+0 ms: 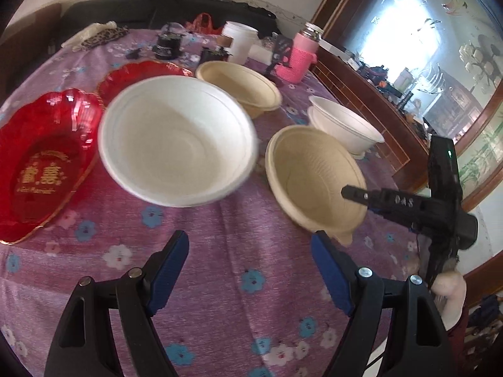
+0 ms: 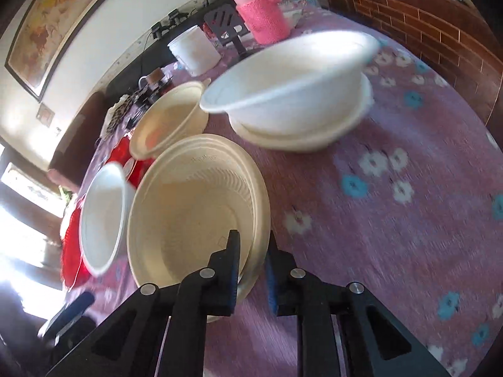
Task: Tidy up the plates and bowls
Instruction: 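Grasp the rim of the beige plate with the right tool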
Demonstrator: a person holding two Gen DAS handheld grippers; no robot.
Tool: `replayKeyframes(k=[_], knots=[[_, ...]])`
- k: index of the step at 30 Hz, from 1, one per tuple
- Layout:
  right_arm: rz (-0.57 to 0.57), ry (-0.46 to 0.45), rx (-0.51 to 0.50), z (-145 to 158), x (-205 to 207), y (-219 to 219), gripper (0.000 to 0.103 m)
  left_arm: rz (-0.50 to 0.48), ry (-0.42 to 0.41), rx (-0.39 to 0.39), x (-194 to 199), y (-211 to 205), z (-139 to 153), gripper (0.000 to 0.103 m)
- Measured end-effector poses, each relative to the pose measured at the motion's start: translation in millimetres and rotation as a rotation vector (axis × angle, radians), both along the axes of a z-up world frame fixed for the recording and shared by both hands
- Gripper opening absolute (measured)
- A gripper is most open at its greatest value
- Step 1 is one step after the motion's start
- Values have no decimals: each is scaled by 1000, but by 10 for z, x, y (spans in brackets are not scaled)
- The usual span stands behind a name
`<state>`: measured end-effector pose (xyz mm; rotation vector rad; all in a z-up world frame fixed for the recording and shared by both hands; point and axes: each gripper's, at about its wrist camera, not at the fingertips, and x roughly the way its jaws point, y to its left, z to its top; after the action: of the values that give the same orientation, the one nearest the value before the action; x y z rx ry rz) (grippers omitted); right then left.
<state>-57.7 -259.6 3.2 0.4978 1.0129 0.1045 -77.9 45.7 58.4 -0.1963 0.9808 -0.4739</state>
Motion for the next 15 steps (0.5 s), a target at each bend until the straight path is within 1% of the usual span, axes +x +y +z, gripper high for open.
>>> replayKeyframes(k=[2,6,8,10,11,12,13,14,15], knots=[[-4,19,11,-30,-114,-121,15,-15,35,-4,74,-141,-31,80],[-17,50,44,-106,-202,-310,16,-50,108,-24,251,-449,-94,79],[-26,53,42,-129,-217,-363,16,-68,135,3,362,-662,-131,79],[-22,52,47,-133,-219,-377,16,-79,157,34,459,-827,-189,74],[-19,49,43,-132,-215,-374,16,-92,175,52,507,-907,-232,67],[-18,49,40,-130,-209,-366,16,-105,196,67,544,-979,-277,56],[-17,50,38,-136,-205,-363,16,-120,223,75,580,-1049,-337,50],[-16,52,40,-143,-206,-361,16,-131,239,79,590,-1085,-384,37],[-14,53,45,-152,-197,-352,16,-136,255,82,596,-1110,-423,32]])
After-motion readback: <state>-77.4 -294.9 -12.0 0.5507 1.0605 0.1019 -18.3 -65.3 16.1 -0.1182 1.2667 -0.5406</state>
